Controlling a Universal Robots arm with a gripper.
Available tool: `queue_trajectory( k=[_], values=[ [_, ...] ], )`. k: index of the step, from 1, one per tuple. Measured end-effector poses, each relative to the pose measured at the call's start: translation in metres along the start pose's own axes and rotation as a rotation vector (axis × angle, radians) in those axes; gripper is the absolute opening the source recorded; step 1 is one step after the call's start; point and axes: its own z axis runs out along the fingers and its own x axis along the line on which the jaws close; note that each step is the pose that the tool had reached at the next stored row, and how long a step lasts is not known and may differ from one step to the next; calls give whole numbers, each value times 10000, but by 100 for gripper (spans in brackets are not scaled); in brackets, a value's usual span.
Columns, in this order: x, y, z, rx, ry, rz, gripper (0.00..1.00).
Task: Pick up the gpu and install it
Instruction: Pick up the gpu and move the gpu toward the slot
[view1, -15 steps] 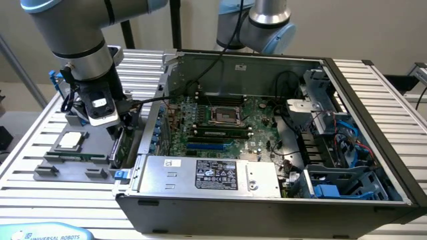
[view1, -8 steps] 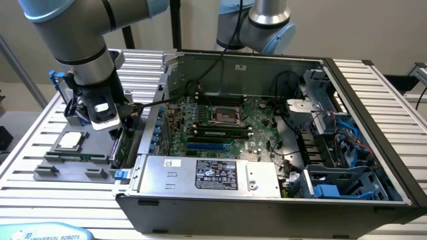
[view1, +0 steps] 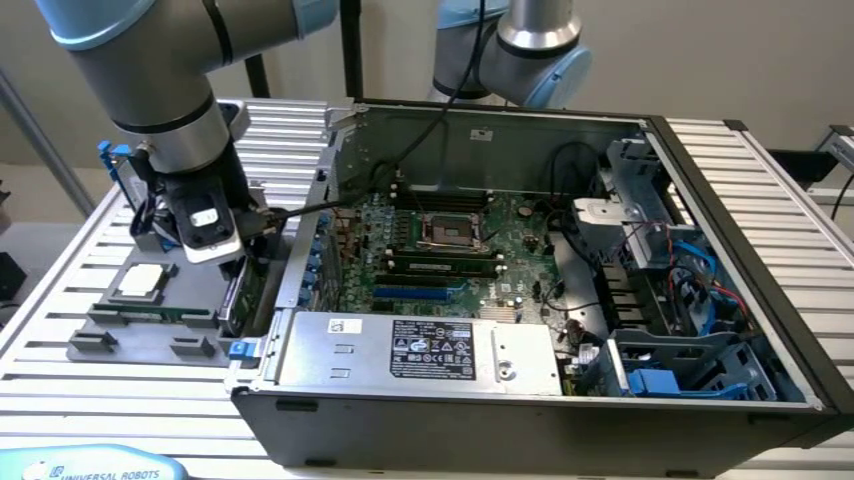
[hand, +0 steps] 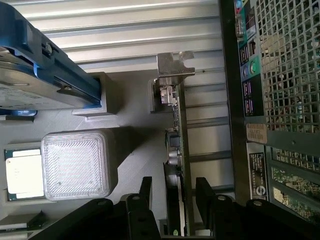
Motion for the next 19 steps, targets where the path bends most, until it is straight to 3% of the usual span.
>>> queue_trajectory(
  k=[6,8,9,19],
  values=[
    [1,0,18,8,-2,21,48],
    [1,0,19,7,-2,20,46],
    [1,0,19,7,-2,21,39],
    [3,13,20,25,-5,19,39]
  ],
)
